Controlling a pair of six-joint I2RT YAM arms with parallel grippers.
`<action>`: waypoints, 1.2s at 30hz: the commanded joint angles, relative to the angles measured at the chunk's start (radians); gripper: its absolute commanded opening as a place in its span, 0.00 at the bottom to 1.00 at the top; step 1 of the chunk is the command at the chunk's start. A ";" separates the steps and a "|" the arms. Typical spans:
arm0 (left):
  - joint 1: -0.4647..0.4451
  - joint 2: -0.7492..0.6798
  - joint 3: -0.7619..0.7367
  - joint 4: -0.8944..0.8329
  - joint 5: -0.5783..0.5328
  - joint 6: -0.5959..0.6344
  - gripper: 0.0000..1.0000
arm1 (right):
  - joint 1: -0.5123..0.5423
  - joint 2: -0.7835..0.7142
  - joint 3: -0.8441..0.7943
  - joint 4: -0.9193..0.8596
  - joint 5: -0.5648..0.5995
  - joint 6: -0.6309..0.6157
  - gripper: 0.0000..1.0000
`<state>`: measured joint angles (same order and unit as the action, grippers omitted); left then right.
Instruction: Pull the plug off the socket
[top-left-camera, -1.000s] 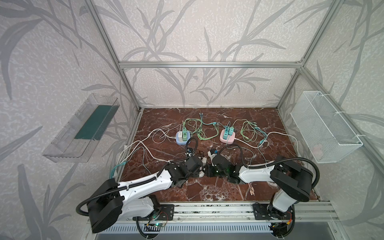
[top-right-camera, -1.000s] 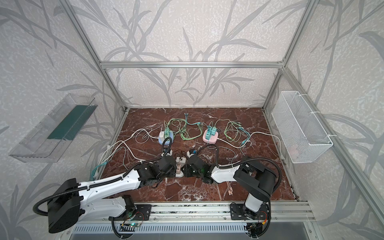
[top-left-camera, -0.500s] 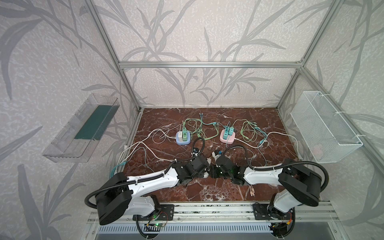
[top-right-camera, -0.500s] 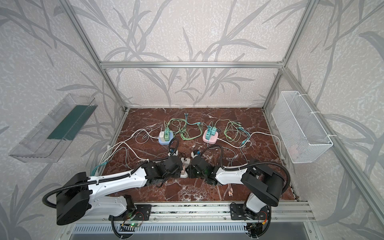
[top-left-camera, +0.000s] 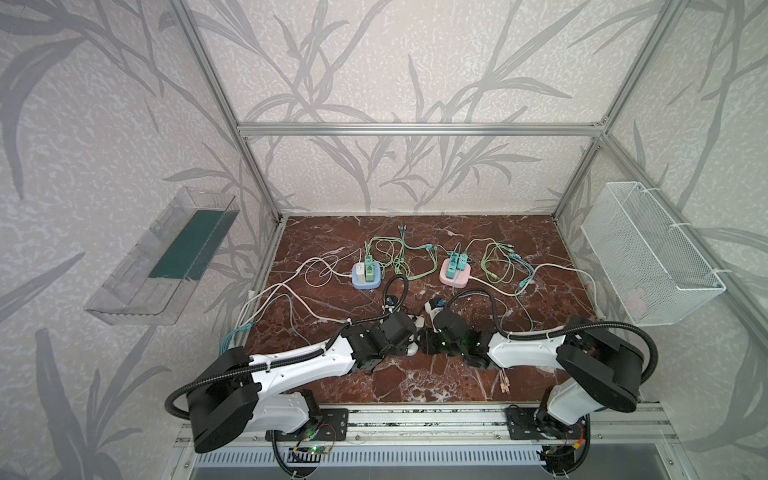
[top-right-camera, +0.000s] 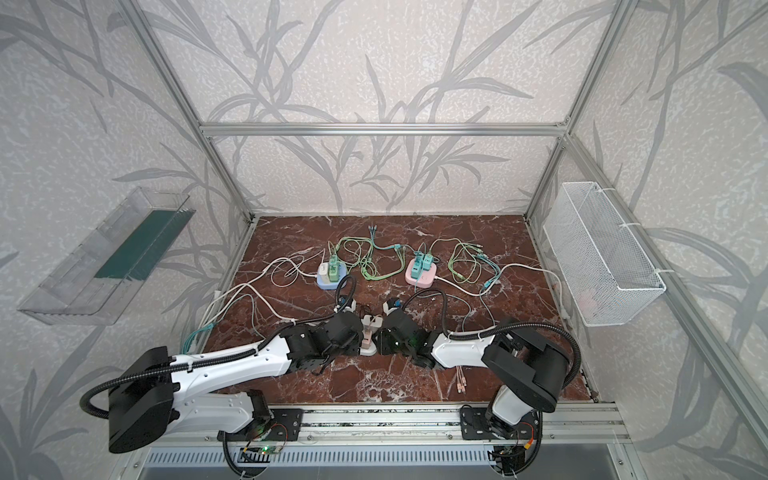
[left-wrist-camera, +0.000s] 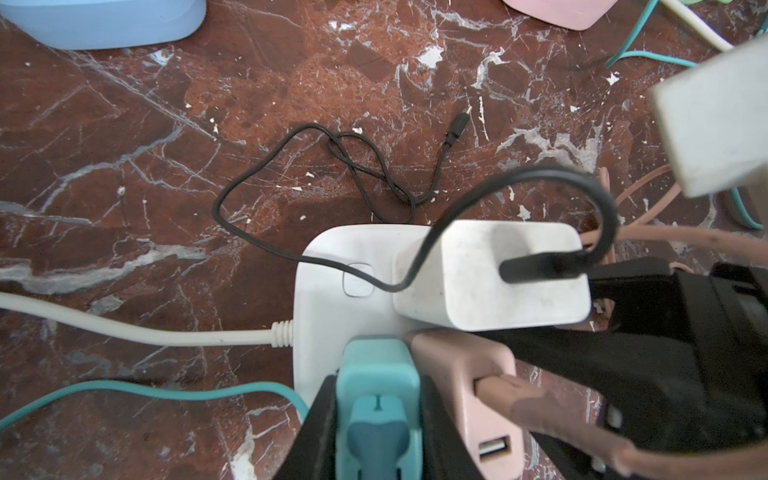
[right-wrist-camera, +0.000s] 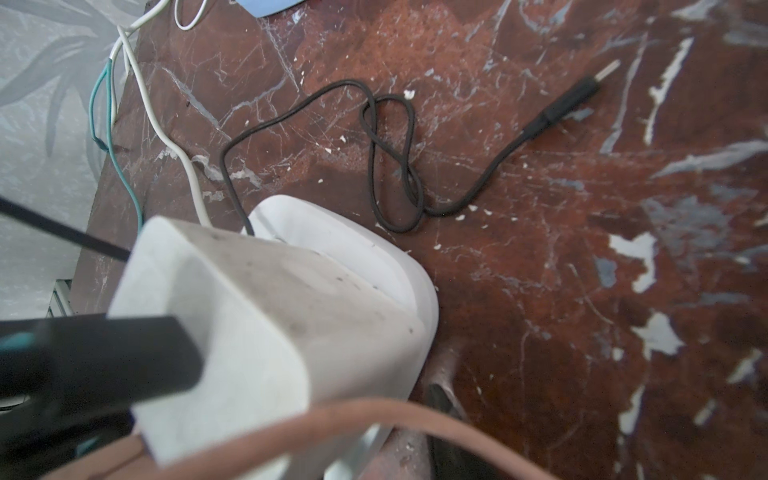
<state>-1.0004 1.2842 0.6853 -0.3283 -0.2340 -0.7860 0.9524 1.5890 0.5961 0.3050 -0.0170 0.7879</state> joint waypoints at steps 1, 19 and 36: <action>-0.029 0.031 0.043 0.077 0.098 0.000 0.07 | -0.007 0.044 -0.036 -0.181 0.012 -0.043 0.40; -0.035 0.078 0.124 0.079 0.087 0.014 0.07 | -0.008 0.059 -0.037 -0.152 -0.038 -0.077 0.46; -0.031 0.011 0.077 0.136 0.085 0.022 0.07 | -0.010 0.076 0.030 -0.344 0.059 -0.117 0.43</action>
<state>-1.0054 1.3586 0.7670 -0.3775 -0.2340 -0.7532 0.9386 1.5826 0.6613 0.1532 0.0006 0.7036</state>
